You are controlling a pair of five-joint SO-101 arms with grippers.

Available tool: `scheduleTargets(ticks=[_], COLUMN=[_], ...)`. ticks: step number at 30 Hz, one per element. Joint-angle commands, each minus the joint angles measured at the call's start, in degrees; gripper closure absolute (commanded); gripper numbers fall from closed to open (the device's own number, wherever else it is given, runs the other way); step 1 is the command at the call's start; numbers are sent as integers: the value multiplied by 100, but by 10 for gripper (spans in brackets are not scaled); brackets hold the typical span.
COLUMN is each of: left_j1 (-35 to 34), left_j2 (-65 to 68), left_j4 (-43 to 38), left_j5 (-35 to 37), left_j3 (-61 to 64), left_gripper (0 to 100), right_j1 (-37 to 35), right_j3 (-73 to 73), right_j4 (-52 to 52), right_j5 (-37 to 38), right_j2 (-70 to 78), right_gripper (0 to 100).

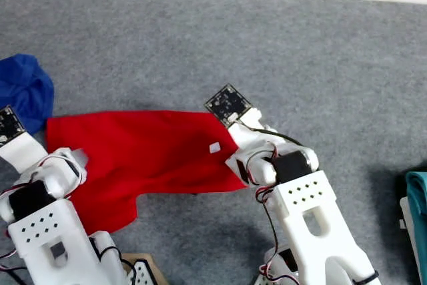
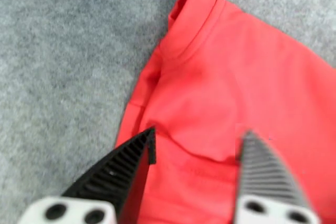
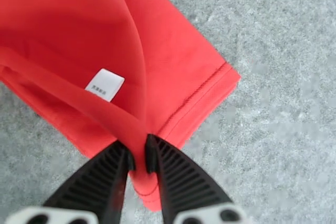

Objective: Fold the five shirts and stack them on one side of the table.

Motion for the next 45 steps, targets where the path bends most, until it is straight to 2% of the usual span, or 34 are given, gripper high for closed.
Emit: scheduleTargets(ticks=[1,3,6,8,15,18,22,26,30,33,37,45], left_j1=[-40,-40,-40,-40,-40,-40,-66,-66,-66,-31,189,752], left_j2=[-48,-48,-48,-48,-48,-48,-48,-48,-40,-40,-40,-40], left_j4=[-202,-211,-211,-211,-211,-211,-281,-932,-1530,-1969,-2391,-2514], left_j5=[-26,-26,-26,-26,-26,-35,-44,-53,-44,-44,-44,-35], left_j3=[40,48,48,48,101,119,330,716,919,1147,1499,1736], left_gripper=[940,937,937,937,937,937,937,938,939,998,993,993], right_j1=[-66,-66,-66,-66,48,119,101,75,-101,-268,-497,-708], right_j3=[-101,-101,-101,-110,-1042,-1332,-1103,-796,-505,-391,-356,-356], right_j4=[637,936,1235,1411,1859,1323,778,4,-453,-602,-629,-629], right_j5=[378,519,730,1143,1099,387,-343,-1090,-1213,-1213,-1196,-1204], right_j2=[-198,-198,-198,-198,-171,-136,-22,365,690,778,778,778], right_gripper=[975,895,695,634,656,680,835,998,985,991,991,991])
